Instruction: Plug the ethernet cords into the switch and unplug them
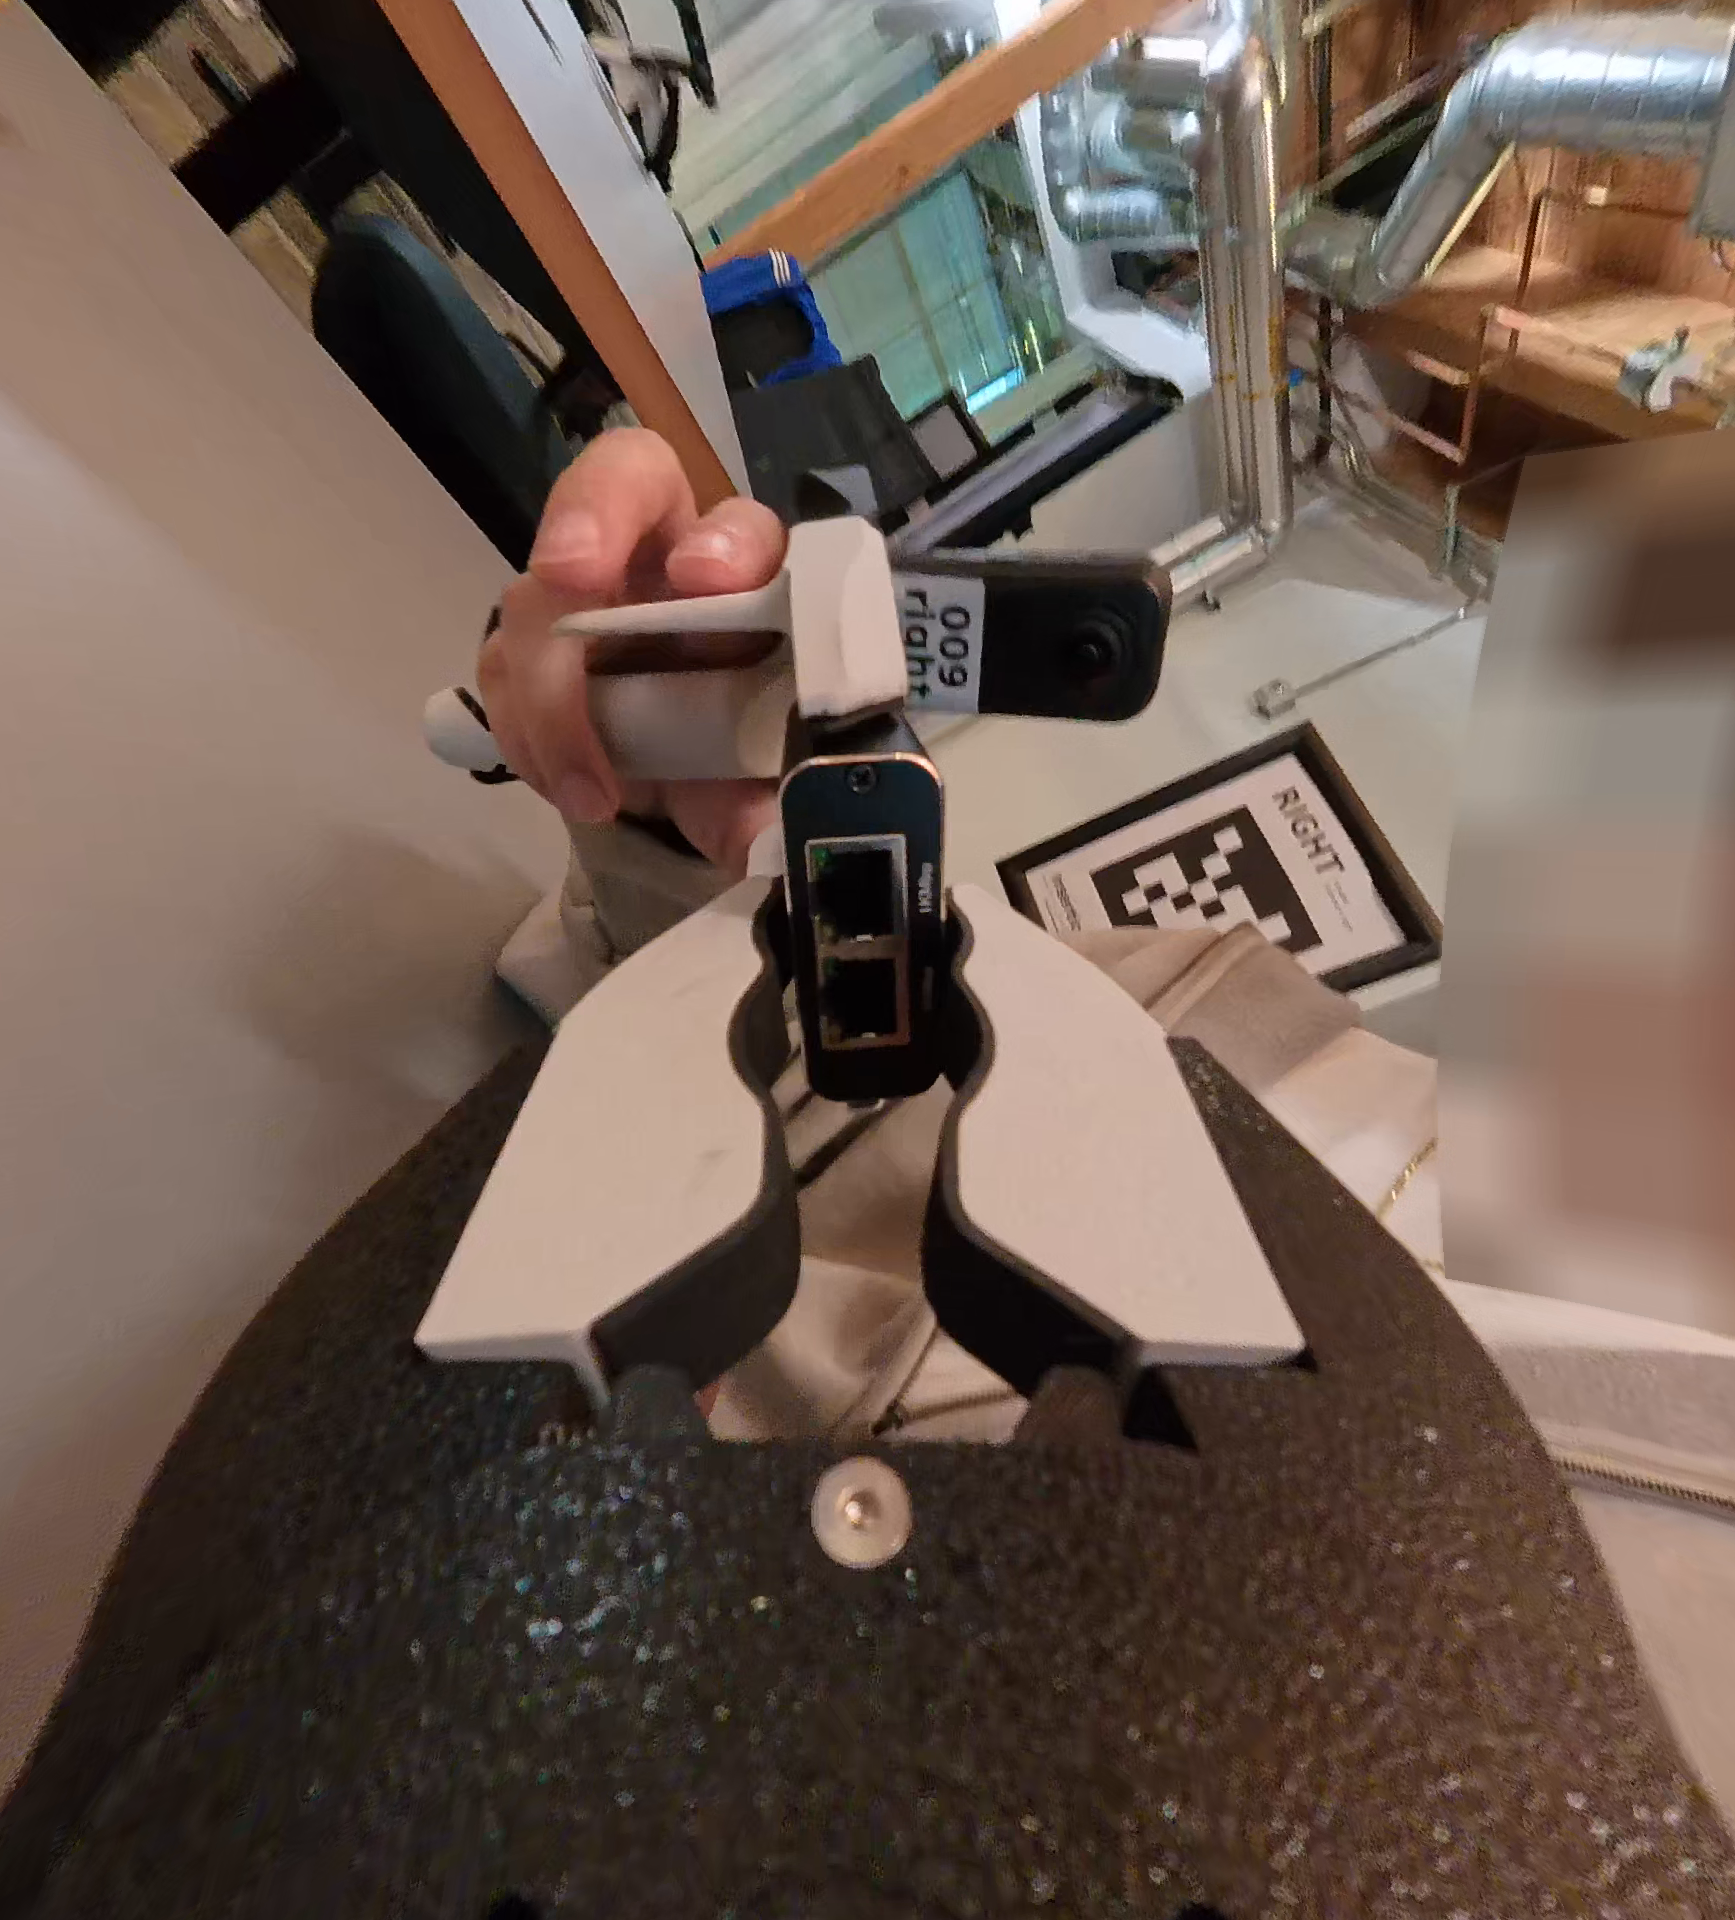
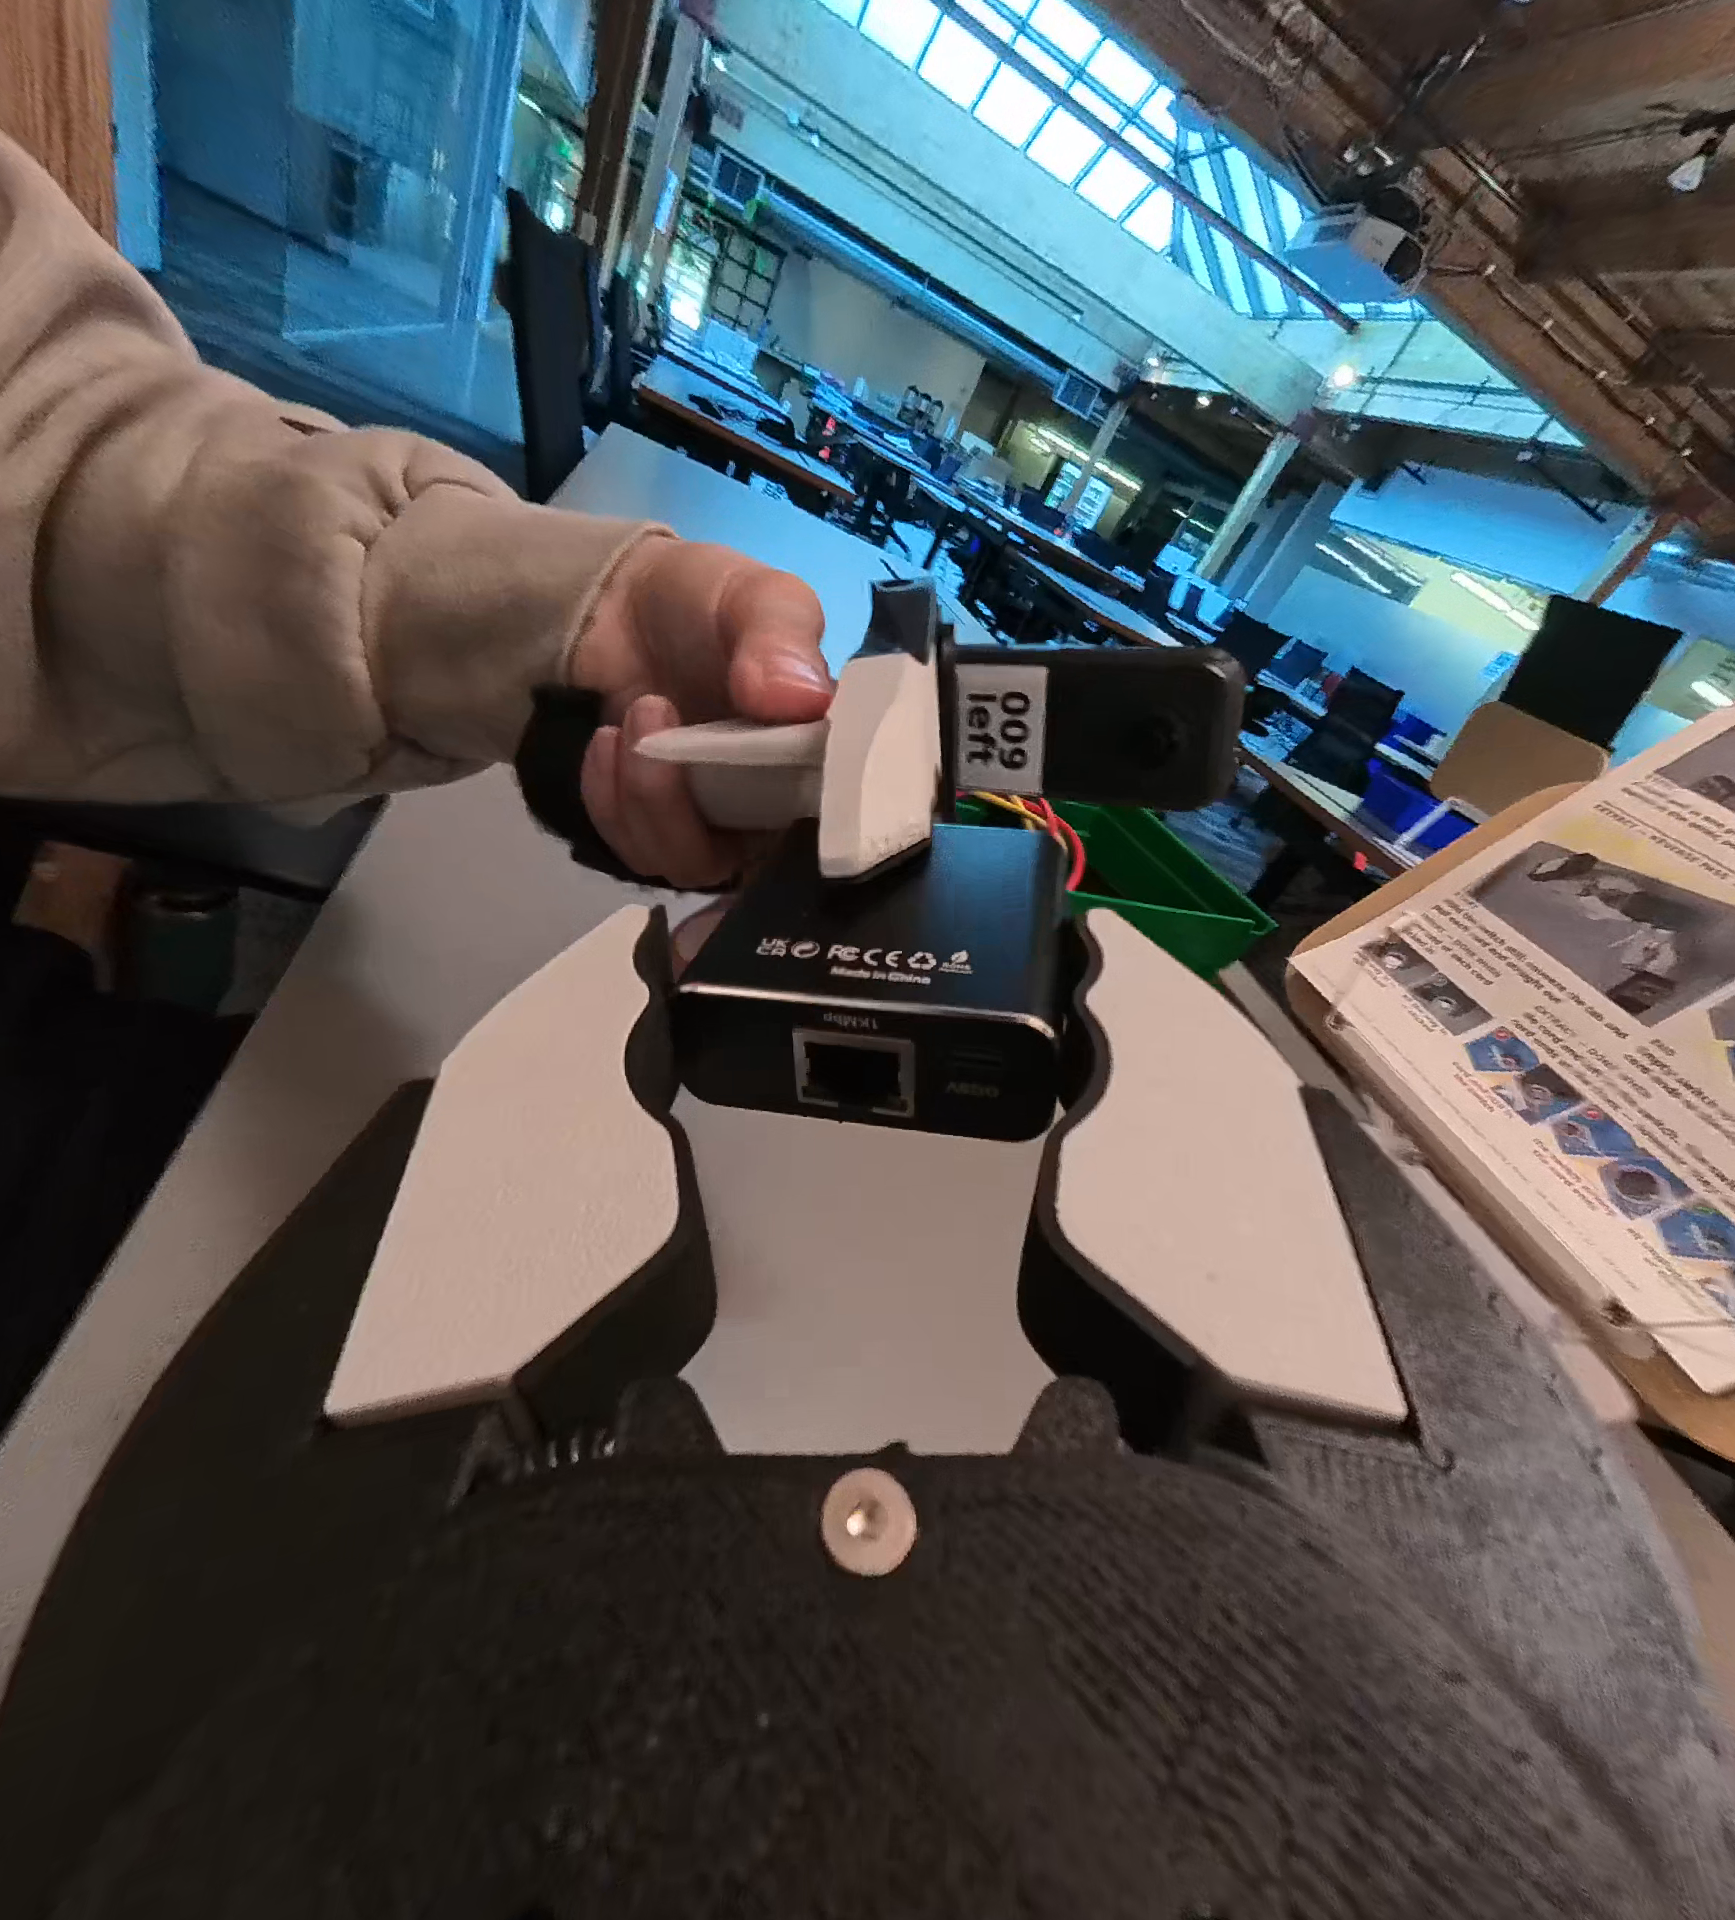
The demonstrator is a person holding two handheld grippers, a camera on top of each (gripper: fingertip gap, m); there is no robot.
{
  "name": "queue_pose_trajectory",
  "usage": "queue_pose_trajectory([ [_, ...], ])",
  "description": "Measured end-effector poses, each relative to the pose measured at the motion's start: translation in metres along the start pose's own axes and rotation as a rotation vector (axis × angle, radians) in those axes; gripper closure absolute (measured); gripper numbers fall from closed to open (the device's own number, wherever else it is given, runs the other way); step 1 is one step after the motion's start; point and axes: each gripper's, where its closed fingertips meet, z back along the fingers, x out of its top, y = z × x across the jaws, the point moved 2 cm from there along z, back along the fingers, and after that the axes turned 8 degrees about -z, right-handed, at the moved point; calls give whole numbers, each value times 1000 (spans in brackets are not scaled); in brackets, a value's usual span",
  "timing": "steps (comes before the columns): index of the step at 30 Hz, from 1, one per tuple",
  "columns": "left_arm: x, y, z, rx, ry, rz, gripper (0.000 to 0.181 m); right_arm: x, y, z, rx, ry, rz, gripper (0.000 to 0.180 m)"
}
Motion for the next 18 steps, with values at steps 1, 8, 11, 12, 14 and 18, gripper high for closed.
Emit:
queue_pose_trajectory([
  [1, 2, 2, 0, 9, -28, 11, 157, -2, -4, 0, -34, 11, 21, 107],
  [8, -2, 11, -4, 25, -114, 48, 157, -12, -9, -7, -99, 75, 85, 101],
  [11, -6, 9, -5, 41, -80, 32, 157, -12, -5, -9, -64, 50, 56, 101],
  [12, -6, 9, -4, 53, -78, 28, 157, -12, -6, -9, -73, 54, 58, 101],
  [14, -7, 9, -4, 55, -58, 24, 157, -11, -4, -10, -44, 41, 30, 102],
  [18, -6, 9, -4, 43, -68, 46, 157, -10, -4, -9, -33, 26, -6, 103],
])
